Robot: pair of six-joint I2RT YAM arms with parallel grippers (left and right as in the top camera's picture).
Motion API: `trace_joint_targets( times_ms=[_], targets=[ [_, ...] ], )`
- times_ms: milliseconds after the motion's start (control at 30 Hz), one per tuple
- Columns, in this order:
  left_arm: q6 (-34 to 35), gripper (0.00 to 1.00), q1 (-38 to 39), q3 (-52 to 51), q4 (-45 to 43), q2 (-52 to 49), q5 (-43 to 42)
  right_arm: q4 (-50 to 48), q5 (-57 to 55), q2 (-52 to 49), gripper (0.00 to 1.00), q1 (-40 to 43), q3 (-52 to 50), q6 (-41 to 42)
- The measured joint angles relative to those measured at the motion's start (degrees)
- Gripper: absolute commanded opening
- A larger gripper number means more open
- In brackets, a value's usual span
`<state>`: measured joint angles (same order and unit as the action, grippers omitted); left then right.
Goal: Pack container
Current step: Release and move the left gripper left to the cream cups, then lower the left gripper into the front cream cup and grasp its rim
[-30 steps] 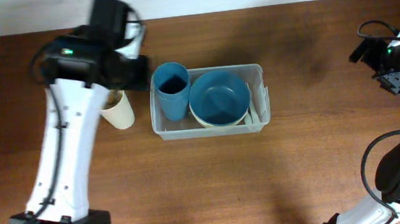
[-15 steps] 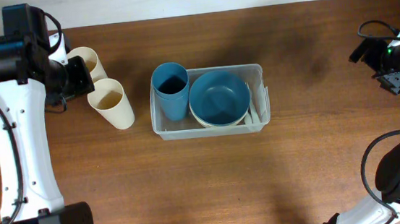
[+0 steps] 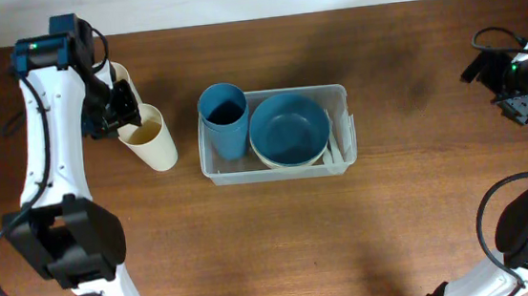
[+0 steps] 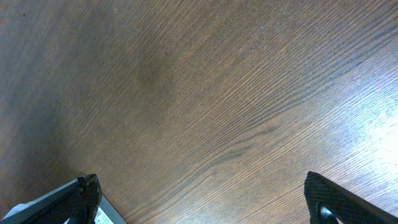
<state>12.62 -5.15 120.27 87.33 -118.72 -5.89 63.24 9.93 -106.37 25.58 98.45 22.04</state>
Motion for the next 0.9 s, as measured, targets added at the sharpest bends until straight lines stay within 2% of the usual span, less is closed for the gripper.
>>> trace_joint_targets(
  times_ms=[100, 200, 500, 667, 900],
  targets=[
    [0.28, 0.45, -1.07, 0.00, 0.02, -0.46, -0.15, 0.00, 0.00, 0.00, 0.99, 0.00, 0.00, 0.00],
    [0.50, 0.40, -2.14, 0.00, 0.09, -0.57, -0.17, 0.00, 0.00, 0.00, 0.99, 0.00, 0.00, 0.02],
    [0.50, 0.40, -2.64, 0.00, 0.59, -0.66, -0.17, 0.00, 0.00, 0.00, 0.99, 0.00, 0.00, 0.02],
    [0.48, 0.41, -2.64, 0.00, 0.52, -0.70, -1.14, 0.00, 0.00, 0.00, 0.99, 0.00, 0.00, 0.00],
    [0.46, 0.50, -2.64, 1.01, 0.70, -0.81, -2.80, -0.02, 0.00, 0.00, 0.99, 0.00, 0.00, 0.00]
  ],
)
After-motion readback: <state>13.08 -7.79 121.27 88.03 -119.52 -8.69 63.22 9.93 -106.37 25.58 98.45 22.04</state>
